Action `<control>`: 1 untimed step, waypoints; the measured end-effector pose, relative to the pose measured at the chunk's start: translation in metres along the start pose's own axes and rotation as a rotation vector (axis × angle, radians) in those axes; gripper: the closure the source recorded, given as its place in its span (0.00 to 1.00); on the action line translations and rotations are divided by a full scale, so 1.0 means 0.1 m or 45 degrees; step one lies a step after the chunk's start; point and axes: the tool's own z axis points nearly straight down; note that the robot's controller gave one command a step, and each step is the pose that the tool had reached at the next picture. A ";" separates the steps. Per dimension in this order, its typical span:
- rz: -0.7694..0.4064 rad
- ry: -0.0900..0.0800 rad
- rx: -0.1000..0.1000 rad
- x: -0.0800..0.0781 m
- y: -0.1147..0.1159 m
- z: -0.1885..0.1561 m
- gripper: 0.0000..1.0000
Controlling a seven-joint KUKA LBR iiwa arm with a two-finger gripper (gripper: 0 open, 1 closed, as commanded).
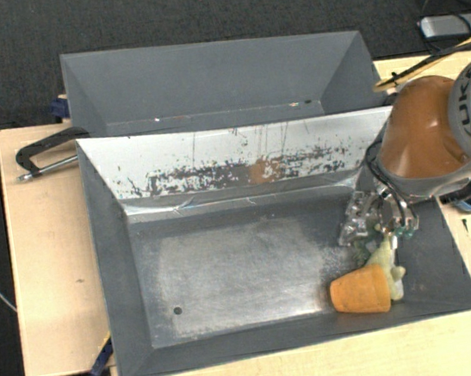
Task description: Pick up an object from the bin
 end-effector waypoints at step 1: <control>-0.316 -0.007 0.002 -0.48 0.10 -1.58 1.00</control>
Offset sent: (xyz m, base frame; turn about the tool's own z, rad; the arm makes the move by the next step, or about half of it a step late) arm 0.0438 -0.0020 0.1526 -0.2476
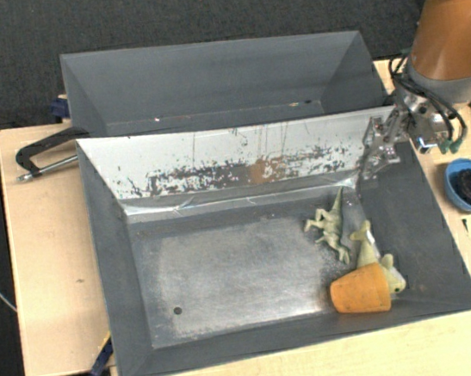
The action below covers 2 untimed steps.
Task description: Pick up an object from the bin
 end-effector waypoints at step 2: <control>-0.137 0.016 -0.005 0.16 0.04 0.90 0.00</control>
Offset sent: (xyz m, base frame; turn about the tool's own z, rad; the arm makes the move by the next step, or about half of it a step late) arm -0.0159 0.0032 -0.0910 -0.1092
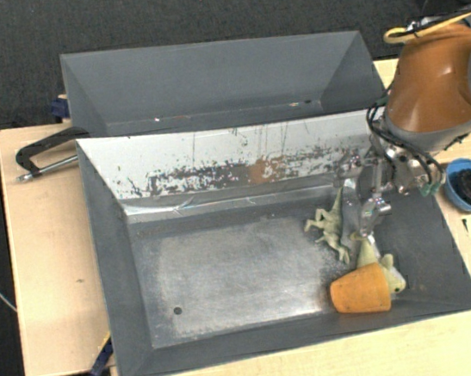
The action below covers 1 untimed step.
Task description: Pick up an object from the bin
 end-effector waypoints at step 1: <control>-0.667 -0.006 0.002 0.15 0.19 0.68 0.00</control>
Offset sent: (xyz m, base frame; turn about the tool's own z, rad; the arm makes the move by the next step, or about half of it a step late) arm -0.0207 0.0161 -0.0717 -0.5245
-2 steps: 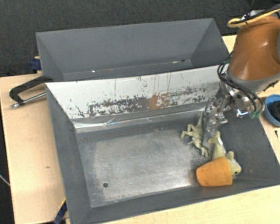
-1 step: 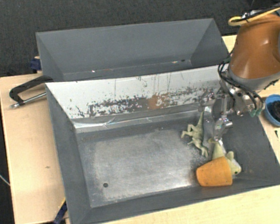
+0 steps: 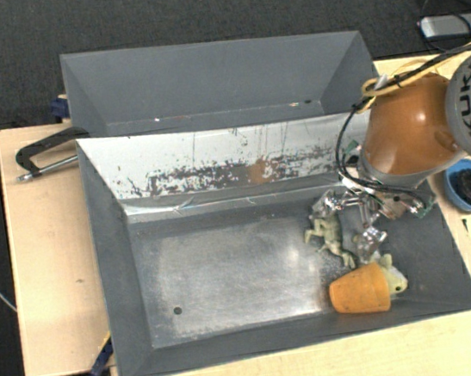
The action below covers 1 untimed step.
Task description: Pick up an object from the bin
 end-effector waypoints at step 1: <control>0.002 0.001 0.000 0.01 -0.01 0.00 1.00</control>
Offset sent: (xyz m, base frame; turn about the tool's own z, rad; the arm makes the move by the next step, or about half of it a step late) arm 0.0000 0.0000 0.0000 0.0000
